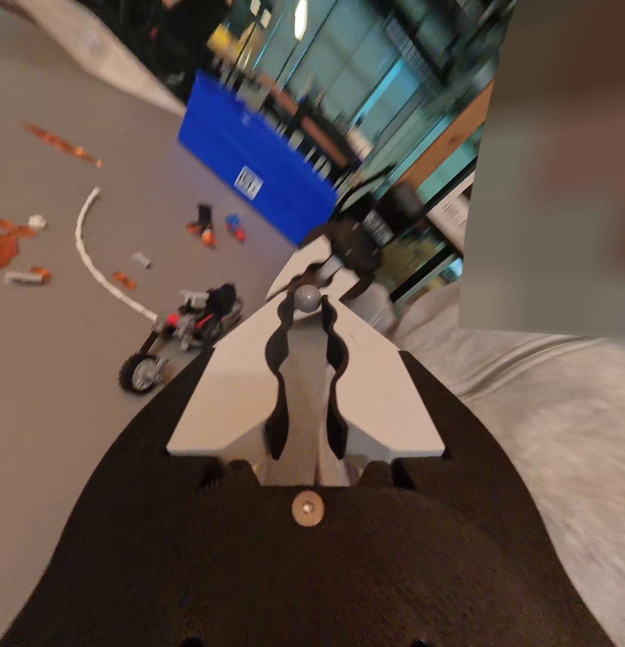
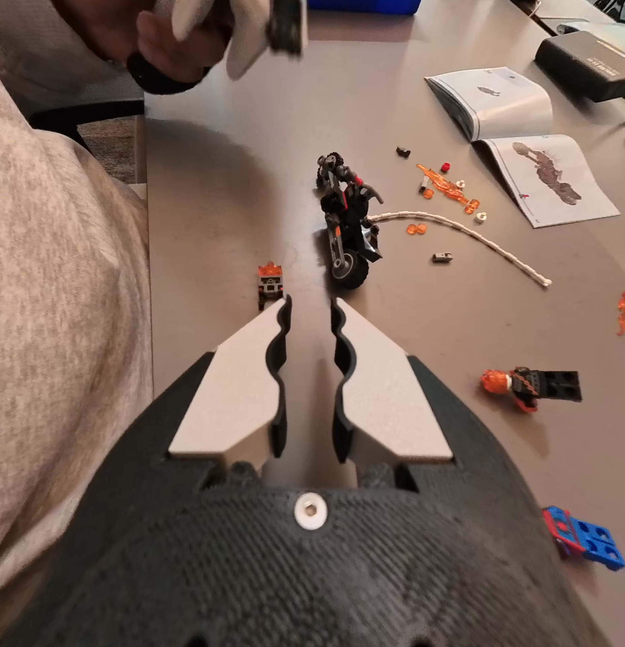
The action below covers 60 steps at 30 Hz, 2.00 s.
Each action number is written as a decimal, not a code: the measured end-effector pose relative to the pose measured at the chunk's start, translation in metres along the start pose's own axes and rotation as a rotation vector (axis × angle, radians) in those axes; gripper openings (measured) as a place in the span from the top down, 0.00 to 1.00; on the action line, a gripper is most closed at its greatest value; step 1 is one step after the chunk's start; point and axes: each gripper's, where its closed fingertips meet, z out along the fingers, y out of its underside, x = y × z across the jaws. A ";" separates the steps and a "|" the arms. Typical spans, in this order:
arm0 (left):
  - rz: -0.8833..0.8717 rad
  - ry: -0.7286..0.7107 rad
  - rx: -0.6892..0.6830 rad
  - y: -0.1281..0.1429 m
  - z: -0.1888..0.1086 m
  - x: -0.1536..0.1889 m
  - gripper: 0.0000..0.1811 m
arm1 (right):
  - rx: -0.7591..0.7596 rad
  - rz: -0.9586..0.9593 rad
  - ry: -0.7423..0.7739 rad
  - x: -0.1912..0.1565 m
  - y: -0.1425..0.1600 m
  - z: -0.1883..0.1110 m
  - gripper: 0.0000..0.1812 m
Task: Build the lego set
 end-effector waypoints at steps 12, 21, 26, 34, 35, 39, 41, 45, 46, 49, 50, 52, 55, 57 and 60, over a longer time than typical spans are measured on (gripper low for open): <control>0.202 -0.547 -0.478 0.097 0.040 -0.035 0.92 | -0.009 -0.005 0.009 0.001 0.001 0.001 0.89; 0.182 -0.540 -0.499 0.103 0.043 -0.032 0.91 | -0.010 -0.007 0.006 -0.001 0.001 0.003 0.89; 0.156 -0.484 -0.417 0.088 0.036 -0.026 0.89 | 0.006 0.009 -0.008 -0.006 -0.010 0.010 0.89; 0.159 -0.440 -0.210 0.053 0.003 -0.030 0.90 | -0.063 0.070 -0.092 -0.050 -0.029 0.027 0.88; 0.169 -0.428 -0.181 0.050 0.001 -0.030 0.90 | -0.095 0.070 -0.096 -0.056 -0.026 0.032 0.87; 0.213 -0.305 -0.066 0.042 0.002 -0.016 0.90 | -0.246 0.005 -0.010 -0.053 -0.007 0.040 0.87; 0.217 -0.170 -0.014 0.039 0.003 0.001 0.88 | -0.255 0.037 -0.022 -0.053 -0.010 0.042 0.87; 0.188 -0.067 0.067 0.035 -0.009 0.013 0.88 | -0.296 0.060 -0.053 -0.051 -0.014 0.047 0.89; 0.178 -0.052 0.083 0.034 -0.014 0.014 0.88 | -0.319 0.050 -0.055 -0.051 -0.013 0.048 0.89; 0.153 -0.025 0.132 0.028 -0.027 0.016 0.89 | -0.385 0.023 -0.080 -0.052 -0.010 0.053 0.91; 0.147 -0.019 0.146 0.026 -0.030 0.016 0.89 | -0.407 0.013 -0.088 -0.053 -0.008 0.054 0.91; 0.141 -0.011 0.168 0.023 -0.036 0.017 0.90 | -0.428 0.003 -0.105 -0.054 -0.009 0.056 0.93; 0.146 -0.008 0.178 0.022 -0.039 0.018 0.91 | -0.463 0.006 -0.116 -0.052 -0.009 0.057 0.90; 0.147 -0.009 0.168 0.024 -0.038 0.017 0.91 | -0.477 0.009 -0.121 -0.051 -0.010 0.057 0.89; 0.146 -0.001 0.165 0.025 -0.038 0.017 0.92 | -0.499 0.009 -0.115 -0.047 -0.011 0.055 0.88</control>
